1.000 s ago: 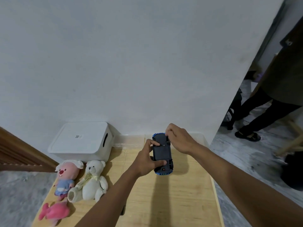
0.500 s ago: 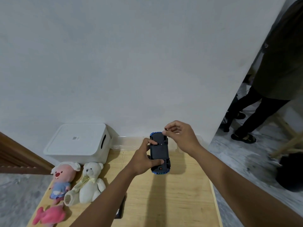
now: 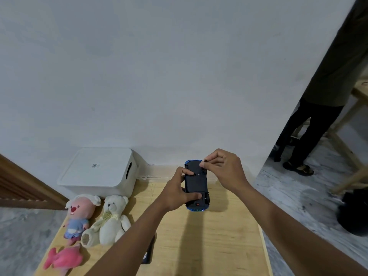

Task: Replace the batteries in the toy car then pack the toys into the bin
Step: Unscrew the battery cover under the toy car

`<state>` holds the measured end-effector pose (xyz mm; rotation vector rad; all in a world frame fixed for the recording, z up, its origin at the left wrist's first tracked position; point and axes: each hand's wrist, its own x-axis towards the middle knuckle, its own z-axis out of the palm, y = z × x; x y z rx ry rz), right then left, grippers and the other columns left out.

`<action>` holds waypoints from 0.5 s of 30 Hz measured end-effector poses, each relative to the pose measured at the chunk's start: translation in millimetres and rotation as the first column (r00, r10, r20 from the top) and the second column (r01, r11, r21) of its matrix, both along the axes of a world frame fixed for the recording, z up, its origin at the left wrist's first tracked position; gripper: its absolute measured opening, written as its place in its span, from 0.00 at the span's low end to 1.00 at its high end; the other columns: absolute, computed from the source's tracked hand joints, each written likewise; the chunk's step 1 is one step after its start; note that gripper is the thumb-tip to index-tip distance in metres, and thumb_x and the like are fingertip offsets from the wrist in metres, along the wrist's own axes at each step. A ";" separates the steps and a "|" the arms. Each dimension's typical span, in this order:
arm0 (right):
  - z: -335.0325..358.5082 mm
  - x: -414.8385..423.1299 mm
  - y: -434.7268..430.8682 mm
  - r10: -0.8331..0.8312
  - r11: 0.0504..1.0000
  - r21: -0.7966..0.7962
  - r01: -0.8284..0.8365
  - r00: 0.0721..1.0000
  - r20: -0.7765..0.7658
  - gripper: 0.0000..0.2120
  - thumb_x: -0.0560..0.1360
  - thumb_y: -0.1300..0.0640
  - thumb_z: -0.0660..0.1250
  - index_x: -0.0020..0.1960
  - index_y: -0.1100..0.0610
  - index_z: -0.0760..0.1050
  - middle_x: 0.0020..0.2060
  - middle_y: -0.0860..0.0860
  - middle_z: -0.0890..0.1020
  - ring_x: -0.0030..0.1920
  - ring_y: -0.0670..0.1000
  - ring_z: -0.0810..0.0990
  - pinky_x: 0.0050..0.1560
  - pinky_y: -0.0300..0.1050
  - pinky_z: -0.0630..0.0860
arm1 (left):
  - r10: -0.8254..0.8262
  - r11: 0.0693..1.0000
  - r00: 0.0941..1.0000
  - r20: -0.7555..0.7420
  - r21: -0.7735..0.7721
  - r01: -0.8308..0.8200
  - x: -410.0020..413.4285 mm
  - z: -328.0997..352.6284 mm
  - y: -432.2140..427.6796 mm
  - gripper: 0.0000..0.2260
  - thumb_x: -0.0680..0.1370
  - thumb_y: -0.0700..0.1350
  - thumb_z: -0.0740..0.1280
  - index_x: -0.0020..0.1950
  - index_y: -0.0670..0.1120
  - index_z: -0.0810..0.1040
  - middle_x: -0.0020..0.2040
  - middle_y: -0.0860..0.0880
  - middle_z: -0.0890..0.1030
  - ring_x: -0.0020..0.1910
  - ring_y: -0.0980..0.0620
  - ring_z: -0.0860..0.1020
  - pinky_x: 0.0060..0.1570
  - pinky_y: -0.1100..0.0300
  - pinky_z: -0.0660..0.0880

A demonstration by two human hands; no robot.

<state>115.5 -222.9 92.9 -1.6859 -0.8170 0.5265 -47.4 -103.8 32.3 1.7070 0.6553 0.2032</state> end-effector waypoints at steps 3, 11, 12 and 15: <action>-1.0 0.6 0.4 0.019 1.000 -0.006 -0.019 1.000 0.017 0.08 0.69 0.60 0.80 0.42 0.58 0.81 0.38 0.51 0.87 0.42 0.49 0.86 0.49 0.49 0.84 | 0.002 1.000 1.000 -0.001 -0.003 -0.002 -1.3 -0.2 -0.8 0.28 0.69 0.40 0.82 0.60 0.55 0.69 0.62 0.48 0.78 0.53 0.43 0.84 0.45 0.44 0.85; -4.0 0.5 -0.7 0.024 1.000 -0.009 -0.024 1.000 0.007 0.09 0.69 0.61 0.80 0.42 0.57 0.80 0.38 0.51 0.87 0.42 0.50 0.86 0.49 0.48 0.84 | 0.019 1.000 1.000 -0.009 -0.022 -0.019 -3.2 -3.0 -1.5 0.28 0.69 0.41 0.82 0.58 0.57 0.70 0.62 0.47 0.79 0.51 0.43 0.85 0.46 0.41 0.84; -3.9 0.7 -0.6 0.022 1.000 -0.007 -0.021 1.000 0.006 0.09 0.68 0.61 0.80 0.42 0.58 0.80 0.38 0.51 0.87 0.42 0.50 0.86 0.48 0.48 0.84 | 0.021 0.999 1.000 -0.011 -0.024 -0.021 -3.2 -2.9 -1.4 0.28 0.69 0.41 0.82 0.58 0.57 0.70 0.62 0.48 0.79 0.50 0.43 0.85 0.46 0.41 0.84; -2.4 1.3 -0.2 0.013 1.000 -0.007 -0.013 1.000 0.009 0.09 0.68 0.60 0.80 0.42 0.58 0.80 0.38 0.51 0.86 0.41 0.49 0.86 0.47 0.46 0.83 | 0.022 0.999 1.000 -0.008 -0.025 -0.022 -2.6 -2.2 -1.4 0.28 0.69 0.41 0.82 0.59 0.56 0.70 0.62 0.48 0.78 0.49 0.42 0.85 0.45 0.43 0.84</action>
